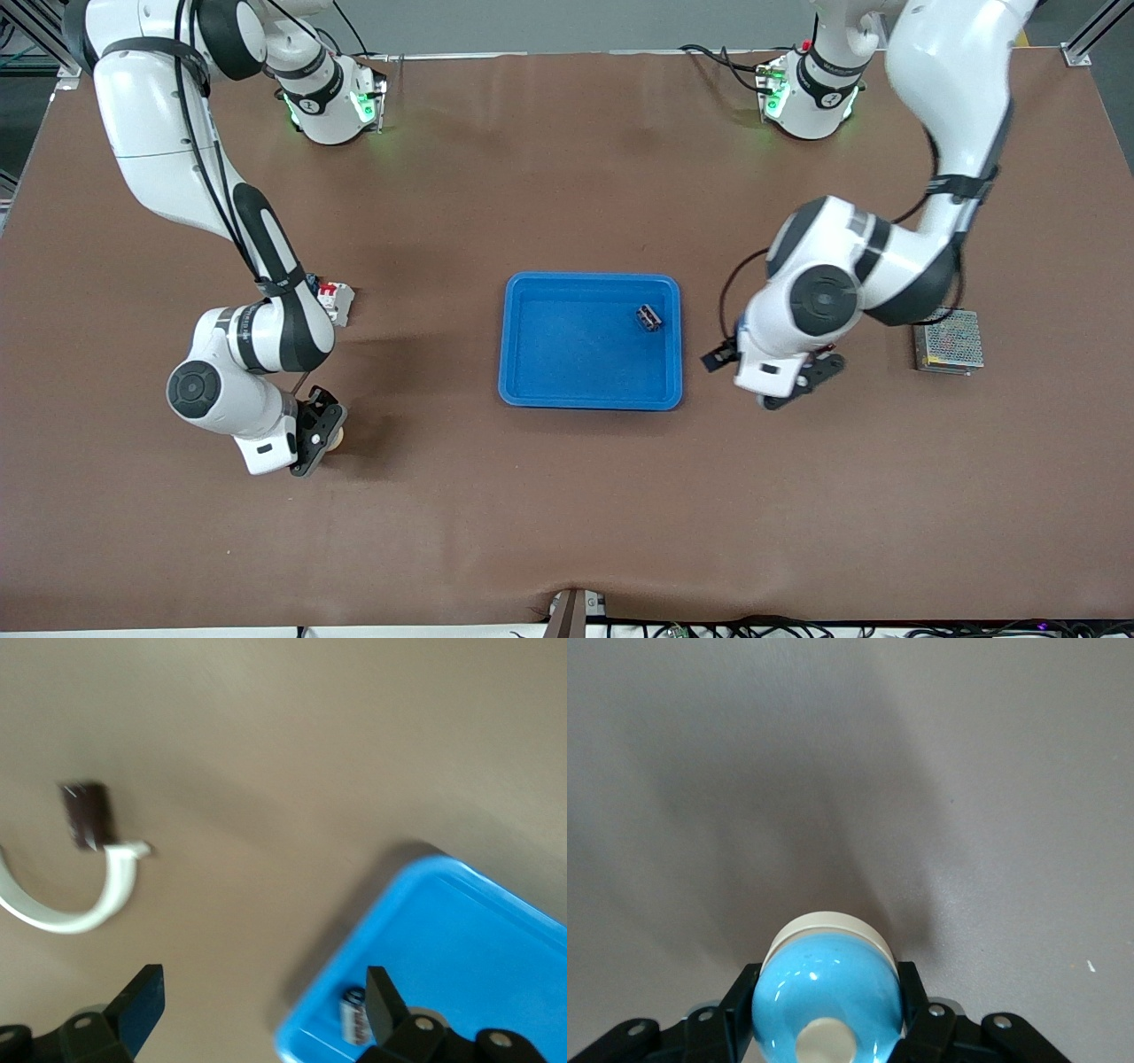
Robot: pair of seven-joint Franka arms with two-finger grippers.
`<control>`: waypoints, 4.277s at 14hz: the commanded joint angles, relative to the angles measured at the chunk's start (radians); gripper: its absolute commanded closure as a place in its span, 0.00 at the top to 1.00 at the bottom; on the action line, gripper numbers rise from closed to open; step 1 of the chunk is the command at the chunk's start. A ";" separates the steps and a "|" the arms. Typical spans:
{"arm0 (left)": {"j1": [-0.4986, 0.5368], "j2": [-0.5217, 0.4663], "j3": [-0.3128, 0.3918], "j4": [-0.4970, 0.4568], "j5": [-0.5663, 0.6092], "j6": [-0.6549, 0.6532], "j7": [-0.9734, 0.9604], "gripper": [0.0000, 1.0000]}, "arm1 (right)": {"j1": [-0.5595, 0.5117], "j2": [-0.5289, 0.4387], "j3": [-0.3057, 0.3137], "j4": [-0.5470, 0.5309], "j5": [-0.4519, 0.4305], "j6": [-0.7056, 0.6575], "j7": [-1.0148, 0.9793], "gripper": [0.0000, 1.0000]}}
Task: Place electrolytic capacitor and blue bell in tray
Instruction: 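Lift the bell with the right gripper while the left gripper reaches the capacitor, then lower the bell into the tray while the left gripper grasps the capacitor, then release the bell with the right gripper while the left gripper carries the capacitor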
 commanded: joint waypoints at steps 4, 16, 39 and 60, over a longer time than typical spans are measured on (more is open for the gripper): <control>0.204 -0.091 -0.005 -0.137 0.043 -0.002 0.263 1.00 | 0.041 -0.035 0.014 0.117 0.031 -0.231 0.261 0.49; 0.378 -0.171 -0.013 -0.614 0.068 0.524 0.258 1.00 | 0.336 -0.159 0.011 0.106 0.027 -0.333 1.184 0.49; 0.362 -0.091 -0.017 -0.645 0.068 0.659 0.169 0.00 | 0.637 -0.145 0.010 -0.109 0.021 -0.041 1.587 0.44; 0.089 -0.001 -0.169 -0.228 0.063 0.334 -0.150 0.00 | 0.657 -0.110 0.005 -0.213 0.005 0.138 1.589 0.47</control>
